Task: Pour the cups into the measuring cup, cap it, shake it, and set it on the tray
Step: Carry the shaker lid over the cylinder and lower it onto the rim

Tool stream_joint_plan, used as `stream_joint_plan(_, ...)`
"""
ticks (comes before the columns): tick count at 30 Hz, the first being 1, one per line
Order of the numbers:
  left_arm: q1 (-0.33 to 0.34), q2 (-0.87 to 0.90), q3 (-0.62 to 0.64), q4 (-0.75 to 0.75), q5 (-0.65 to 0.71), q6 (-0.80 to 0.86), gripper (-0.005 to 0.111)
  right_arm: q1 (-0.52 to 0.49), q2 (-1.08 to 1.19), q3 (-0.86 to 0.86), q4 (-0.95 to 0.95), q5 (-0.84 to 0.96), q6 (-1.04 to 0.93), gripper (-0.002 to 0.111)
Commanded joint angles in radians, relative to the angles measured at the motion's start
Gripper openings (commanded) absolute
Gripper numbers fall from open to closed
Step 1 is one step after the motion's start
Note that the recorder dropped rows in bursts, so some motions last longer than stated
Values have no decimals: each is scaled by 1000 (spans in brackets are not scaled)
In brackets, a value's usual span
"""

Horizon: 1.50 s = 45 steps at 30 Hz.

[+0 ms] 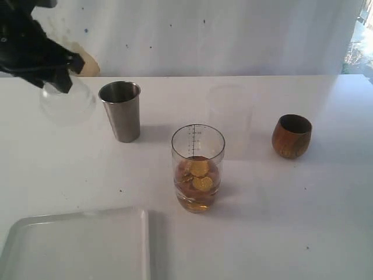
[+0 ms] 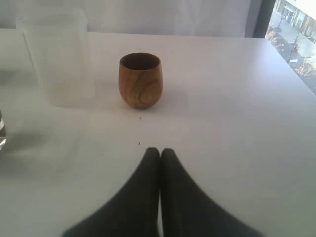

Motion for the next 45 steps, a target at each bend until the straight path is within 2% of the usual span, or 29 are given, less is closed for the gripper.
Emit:
stream_joint_plan(1, -126, -16, -82, -15, 101, -9, 0, 5, -6, 7, 0, -1, 6, 0)
stream_joint_plan(9, -356, -9, -156, -32, 83, -90, 0, 5, -6, 7, 0, -1, 6, 0)
stream_joint_plan(13, -427, 28, -194, -48, 100, -106, 0, 5, -6, 7, 0, -1, 6, 0)
stream_joint_plan(16, -455, 72, -230, -48, 143, -117, 0, 5, -6, 7, 0, -1, 6, 0)
stream_joint_plan(25, -474, 182, -366, -68, 151, -117, 0, 5, -6, 7, 0, -1, 6, 0)
stream_joint_plan(45, -474, 185, -370, -103, 151, -97, 0, 5, -6, 7, 0, -1, 6, 0)
